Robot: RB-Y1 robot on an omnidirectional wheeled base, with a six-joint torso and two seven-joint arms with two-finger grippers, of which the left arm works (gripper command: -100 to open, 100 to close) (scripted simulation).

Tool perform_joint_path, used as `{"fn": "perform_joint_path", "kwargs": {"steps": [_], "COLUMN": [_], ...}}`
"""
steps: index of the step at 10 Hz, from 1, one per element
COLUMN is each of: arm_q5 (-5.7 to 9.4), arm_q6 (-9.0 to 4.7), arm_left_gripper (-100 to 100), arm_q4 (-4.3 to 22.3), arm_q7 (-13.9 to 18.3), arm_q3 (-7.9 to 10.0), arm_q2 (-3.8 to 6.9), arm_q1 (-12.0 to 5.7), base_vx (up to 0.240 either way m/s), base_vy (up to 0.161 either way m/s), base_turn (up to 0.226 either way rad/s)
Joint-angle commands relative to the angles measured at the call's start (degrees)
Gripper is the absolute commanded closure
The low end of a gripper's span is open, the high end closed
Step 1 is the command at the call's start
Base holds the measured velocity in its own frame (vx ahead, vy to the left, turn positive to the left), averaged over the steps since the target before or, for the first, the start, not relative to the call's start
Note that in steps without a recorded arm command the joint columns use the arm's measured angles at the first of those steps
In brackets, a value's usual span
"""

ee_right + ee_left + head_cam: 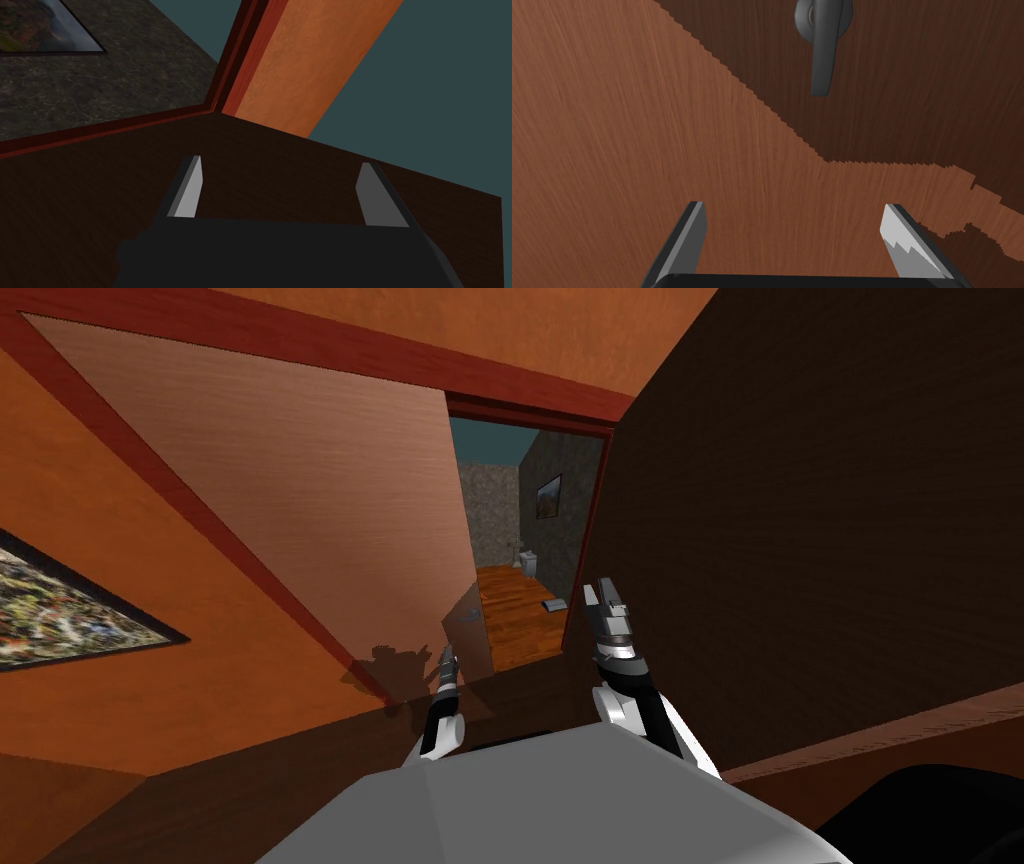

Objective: Pull the door open

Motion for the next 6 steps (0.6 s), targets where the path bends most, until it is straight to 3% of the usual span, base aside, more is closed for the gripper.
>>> {"fn": "perform_joint_path", "kwargs": {"steps": [1,6], "arm_q5": [0.73,2.49], "arm_q6": [-0.6,-2.26], "arm_left_gripper": [-100,-100], "arm_q4": [2.25,8.38], "arm_q7": [-0.68,-2.22], "arm_q3": [-0.19,-0.59], "arm_q2": [-0.71,-2.92], "arm_q1": [-0.89,-3.55], "base_vx": [0.15,0.133], "base_vy": [0.051,0.045], "base_turn": [-0.147,-0.133]}}
